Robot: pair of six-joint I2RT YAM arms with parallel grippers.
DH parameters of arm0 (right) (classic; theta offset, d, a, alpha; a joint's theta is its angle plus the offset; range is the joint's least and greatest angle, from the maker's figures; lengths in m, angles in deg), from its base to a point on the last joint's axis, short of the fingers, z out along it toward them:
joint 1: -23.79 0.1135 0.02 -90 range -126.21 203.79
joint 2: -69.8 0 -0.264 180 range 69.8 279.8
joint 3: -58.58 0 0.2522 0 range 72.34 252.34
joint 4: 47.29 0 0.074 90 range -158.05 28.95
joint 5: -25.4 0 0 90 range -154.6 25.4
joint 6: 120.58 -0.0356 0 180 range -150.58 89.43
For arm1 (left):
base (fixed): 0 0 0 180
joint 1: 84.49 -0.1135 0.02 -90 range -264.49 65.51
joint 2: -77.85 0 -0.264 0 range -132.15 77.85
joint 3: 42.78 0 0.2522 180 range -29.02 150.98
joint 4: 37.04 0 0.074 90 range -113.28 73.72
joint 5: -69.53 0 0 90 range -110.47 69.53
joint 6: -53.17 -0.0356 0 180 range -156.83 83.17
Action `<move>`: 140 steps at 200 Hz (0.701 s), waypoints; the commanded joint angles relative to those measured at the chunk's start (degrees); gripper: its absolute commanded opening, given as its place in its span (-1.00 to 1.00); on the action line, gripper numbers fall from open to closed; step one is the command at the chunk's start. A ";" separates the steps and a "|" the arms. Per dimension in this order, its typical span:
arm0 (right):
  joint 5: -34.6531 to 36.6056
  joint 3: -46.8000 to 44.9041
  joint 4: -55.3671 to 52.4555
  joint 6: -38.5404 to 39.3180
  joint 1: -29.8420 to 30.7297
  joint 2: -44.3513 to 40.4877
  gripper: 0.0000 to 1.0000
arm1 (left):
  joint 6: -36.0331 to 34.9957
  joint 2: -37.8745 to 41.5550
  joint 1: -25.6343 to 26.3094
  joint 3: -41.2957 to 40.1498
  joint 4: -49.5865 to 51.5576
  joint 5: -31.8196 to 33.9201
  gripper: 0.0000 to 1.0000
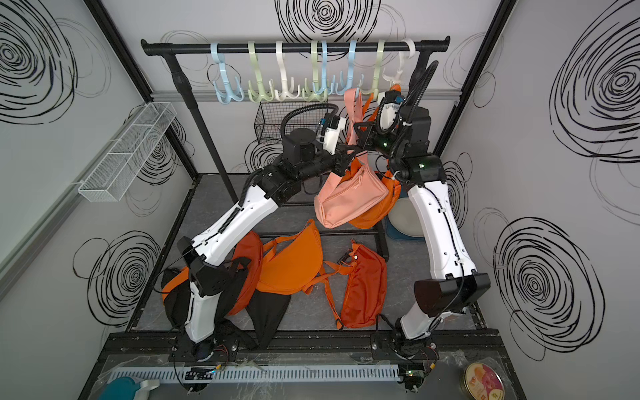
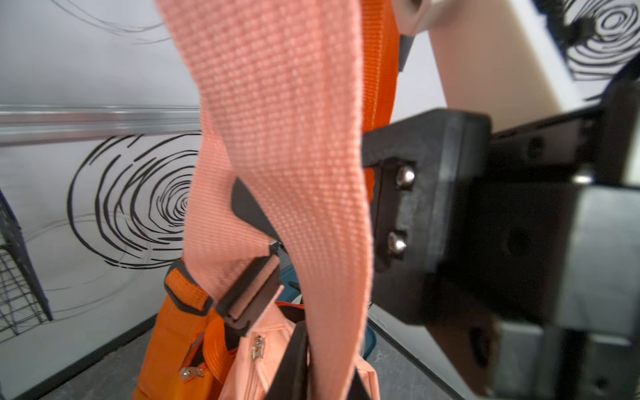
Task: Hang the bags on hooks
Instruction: Hang the bag on the hook.
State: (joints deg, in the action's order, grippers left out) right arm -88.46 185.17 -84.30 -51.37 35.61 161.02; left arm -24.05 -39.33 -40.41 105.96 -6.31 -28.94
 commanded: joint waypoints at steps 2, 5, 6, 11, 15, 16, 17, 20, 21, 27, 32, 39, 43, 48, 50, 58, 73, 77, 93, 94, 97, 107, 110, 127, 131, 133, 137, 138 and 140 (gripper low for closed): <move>1.09 -4.61 3.88 -0.75 -0.13 -2.43 -1.00 | -2.11 4.68 0.55 -1.43 -2.01 1.55 -0.40; 1.05 -4.92 3.91 -0.80 -0.12 -2.58 -1.00 | -2.43 4.97 0.65 -1.53 -1.84 1.79 -0.37; 1.03 -5.05 3.91 -0.81 -0.08 -2.60 -1.00 | -2.51 5.05 0.70 -1.59 -1.76 1.88 -0.36; 1.04 -5.52 4.03 -0.93 -0.12 -2.92 -1.00 | -2.95 5.53 0.78 -1.90 -1.52 2.30 -0.29; 1.01 -5.80 4.01 -0.99 -0.09 -3.11 -1.00 | -3.37 5.99 0.87 -2.15 -1.24 2.59 -0.22; 1.01 -5.84 4.09 -1.00 -0.10 -3.17 -1.00 | -3.46 6.09 0.86 -2.21 -1.24 2.72 -0.21; 1.01 -5.94 4.13 -1.00 -0.11 -3.25 -1.00 | -3.59 6.18 0.93 -2.32 -1.19 2.82 -0.19; 0.98 -6.04 4.13 -1.01 -0.08 -3.32 -1.00 | -3.84 6.50 1.01 -2.56 -1.04 3.09 -0.14; 0.95 -6.09 4.15 -1.01 -0.06 -3.37 -1.00 | -3.96 6.60 1.06 -2.67 -1.01 3.19 -0.12; 0.94 -6.27 4.17 -1.13 -0.12 -3.74 -1.00 | -4.52 7.25 1.22 -3.12 -0.82 3.72 0.00; 0.97 -6.44 4.19 -1.24 -0.06 -4.05 -1.00 | -5.04 7.87 1.26 -3.51 -0.67 4.31 0.10; 1.24 -6.57 4.17 -1.35 -0.04 -4.54 -1.00 | -5.83 8.79 1.52 -4.20 -0.30 5.20 0.23; 1.42 -6.72 4.13 -1.42 -0.04 -4.93 -1.00 | -6.41 9.30 1.61 -4.68 -0.16 5.80 0.30; 1.65 -6.87 4.03 -1.44 -0.06 -5.44 -1.00 | -7.06 9.94 1.76 -5.09 0.10 6.57 0.37; 1.76 -6.98 3.96 -1.44 -0.04 -5.64 -1.00 | -7.30 10.22 1.79 -5.32 0.26 6.90 0.40; 2.37 -7.34 3.87 -1.52 -0.02 -6.61 -0.86 | -8.28 11.35 1.99 -6.33 0.78 8.18 0.50; 3.38 -8.94 4.34 -1.54 0.00 -9.23 -0.56 | -10.30 13.92 2.32 -9.15 1.57 10.50 0.65; 3.65 -9.38 4.50 -1.41 0.05 -9.91 -0.50 | -10.73 14.71 2.50 -10.15 1.58 11.40 0.70; 5.95 -11.35 4.84 -1.11 0.00 -13.40 -0.13 | -11.91 18.19 2.51 -14.65 1.57 14.06 0.88; 6.07 -11.56 4.90 -1.10 -0.02 -13.59 -0.11 | -11.95 18.38 2.51 -14.87 1.53 14.21 0.89; 6.53 -11.86 4.96 -1.09 -0.03 -14.34 -0.05 | -12.18 19.12 2.58 -15.92 1.40 14.90 0.91; 8.11 -13.27 5.16 -0.87 -0.06 -16.76 0.17 | -12.71 21.80 2.60 -19.58 0.97 16.52 0.99; 8.46 -13.74 5.25 -0.81 -0.04 -17.53 0.22 | -12.88 22.61 2.64 -20.96 0.72 17.32 0.98; 10.35 -16.64 5.23 -0.35 -0.01 -21.83 0.40 | -14.26 28.48 2.77 -29.10 -1.09 20.67 0.99; 10.58 -17.39 5.08 -0.26 -0.03 -22.71 0.43 | -14.49 29.84 2.69 -31.27 -1.69 21.72 0.98; 10.65 -17.74 4.95 -0.22 -0.06 -23.29 0.44 | -14.59 30.42 2.64 -32.37 -2.06 22.04 0.98; 10.62 -18.60 4.70 -0.07 0.00 -24.22 0.46 | -14.77 31.81 2.75 -34.32 -2.65 23.31 0.98; 10.60 -18.83 4.66 -0.05 0.02 -24.41 0.47 | -14.78 32.22 2.72 -34.86 -2.83 23.54 0.98; 10.52 -19.22 4.49 0.03 0.04 -24.90 0.47 | -14.86 32.91 2.69 -35.97 -3.13 23.86 0.98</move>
State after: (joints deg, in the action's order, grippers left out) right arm -80.70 169.11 -80.67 -52.40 35.61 141.50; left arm -35.77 -13.13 -37.77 78.49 -5.59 -12.55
